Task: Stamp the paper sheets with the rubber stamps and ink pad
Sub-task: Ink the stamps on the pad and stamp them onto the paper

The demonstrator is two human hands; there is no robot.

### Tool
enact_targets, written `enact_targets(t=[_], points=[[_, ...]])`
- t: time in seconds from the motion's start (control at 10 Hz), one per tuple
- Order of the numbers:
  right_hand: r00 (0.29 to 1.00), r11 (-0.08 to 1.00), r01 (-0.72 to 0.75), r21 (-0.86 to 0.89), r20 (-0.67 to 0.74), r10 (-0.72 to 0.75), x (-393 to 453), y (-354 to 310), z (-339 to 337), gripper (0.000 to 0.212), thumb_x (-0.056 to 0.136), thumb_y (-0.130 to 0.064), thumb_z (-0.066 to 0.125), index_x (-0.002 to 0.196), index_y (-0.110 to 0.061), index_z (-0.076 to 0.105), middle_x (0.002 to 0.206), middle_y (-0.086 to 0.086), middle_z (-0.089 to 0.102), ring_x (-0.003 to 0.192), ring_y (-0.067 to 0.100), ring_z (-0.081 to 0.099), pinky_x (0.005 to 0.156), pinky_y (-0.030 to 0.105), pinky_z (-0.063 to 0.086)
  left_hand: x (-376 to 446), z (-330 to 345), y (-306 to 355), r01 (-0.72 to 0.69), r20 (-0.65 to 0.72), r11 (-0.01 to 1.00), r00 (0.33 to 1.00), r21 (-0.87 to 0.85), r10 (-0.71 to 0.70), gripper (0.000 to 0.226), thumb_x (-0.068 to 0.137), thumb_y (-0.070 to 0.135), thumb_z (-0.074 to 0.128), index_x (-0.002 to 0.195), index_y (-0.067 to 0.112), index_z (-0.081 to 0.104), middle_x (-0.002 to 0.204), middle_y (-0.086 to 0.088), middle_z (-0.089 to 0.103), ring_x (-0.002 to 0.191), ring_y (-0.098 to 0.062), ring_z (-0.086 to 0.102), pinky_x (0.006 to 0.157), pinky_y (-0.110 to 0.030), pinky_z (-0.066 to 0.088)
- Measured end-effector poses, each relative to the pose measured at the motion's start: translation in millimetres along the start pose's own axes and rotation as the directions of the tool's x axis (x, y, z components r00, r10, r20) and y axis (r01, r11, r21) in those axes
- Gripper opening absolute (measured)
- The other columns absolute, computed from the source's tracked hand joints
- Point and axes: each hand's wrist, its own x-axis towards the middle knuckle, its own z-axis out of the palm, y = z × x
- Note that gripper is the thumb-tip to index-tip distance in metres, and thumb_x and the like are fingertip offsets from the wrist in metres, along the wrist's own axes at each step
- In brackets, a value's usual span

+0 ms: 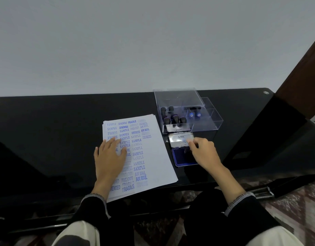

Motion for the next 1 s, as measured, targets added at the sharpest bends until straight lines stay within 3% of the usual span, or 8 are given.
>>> enact_targets(t=[0.2, 0.4, 0.5, 0.7, 0.9, 1.0], points=[[0.994, 0.941, 0.054, -0.335, -0.07, -0.082, -9, -8, 4, 0.04, 0.101, -0.033, 0.038, 0.069, -0.011, 0.047, 0.058, -0.002, 0.049, 0.051, 0.019, 0.045, 0.052, 0.031, 0.031, 0, 0, -1, -0.003, -0.008, 1.0, 1.0, -0.004, 0.003, 0.05, 0.097, 0.045, 0.045, 0.142, 0.023, 0.047, 0.153, 0.003, 0.039, 0.146, -0.019, 0.023, 0.12, -0.046, 0.008], [0.993, 0.888, 0.082, -0.452, -0.042, -0.113, -9, -11, 8, 0.022, 0.101, -0.028, 0.037, 0.084, -0.014, 0.042, 0.067, 0.001, 0.056, 0.057, 0.024, 0.051, 0.053, 0.032, 0.034, 0, 0, 0, -0.006, -0.015, 1.0, 1.0, -0.016, 0.006, 0.049, 0.097, 0.045, 0.046, 0.141, 0.022, 0.048, 0.152, 0.003, 0.04, 0.146, -0.019, 0.024, 0.121, -0.046, 0.008], [0.993, 0.911, 0.074, -0.406, -0.052, -0.104, -9, -10, 12, 0.012, 0.099, -0.025, 0.043, 0.098, -0.014, 0.039, 0.073, 0.004, 0.06, 0.062, 0.025, 0.057, 0.057, 0.035, 0.044, -1, 0, 0, -0.005, -0.017, 1.0, 1.0, -0.021, 0.005, 0.049, 0.097, 0.044, 0.047, 0.141, 0.022, 0.048, 0.152, 0.003, 0.039, 0.146, -0.019, 0.023, 0.121, -0.045, 0.008], [0.994, 0.932, 0.061, -0.358, -0.064, -0.09, -13, -6, 13, 0.018, 0.096, -0.029, 0.052, 0.087, -0.016, 0.044, 0.073, 0.003, 0.061, 0.065, 0.022, 0.059, 0.062, 0.036, 0.049, -1, -1, 0, -0.006, -0.02, 1.0, 1.0, -0.024, 0.005, 0.049, 0.097, 0.044, 0.047, 0.141, 0.022, 0.049, 0.152, 0.003, 0.04, 0.146, -0.019, 0.023, 0.12, -0.045, 0.008], [0.997, 0.925, 0.072, -0.372, -0.01, -0.082, -11, -12, 7, 0.026, 0.093, -0.038, 0.054, 0.085, -0.015, 0.044, 0.073, 0.001, 0.059, 0.066, 0.023, 0.057, 0.059, 0.033, 0.043, -1, -1, 1, -0.002, -0.019, 1.0, 1.0, -0.024, 0.001, 0.049, 0.097, 0.044, 0.047, 0.141, 0.022, 0.048, 0.152, 0.003, 0.039, 0.146, -0.019, 0.023, 0.121, -0.045, 0.008], [0.995, 0.973, 0.079, -0.215, 0.068, -0.066, -9, -13, -1, 0.016, 0.094, -0.028, 0.047, 0.092, -0.014, 0.041, 0.072, 0.001, 0.054, 0.061, 0.02, 0.053, 0.051, 0.032, 0.037, -1, -1, 0, -0.003, -0.022, 1.0, 1.0, -0.023, 0.003, 0.049, 0.097, 0.044, 0.047, 0.141, 0.022, 0.049, 0.152, 0.003, 0.04, 0.146, -0.019, 0.023, 0.121, -0.046, 0.008]])
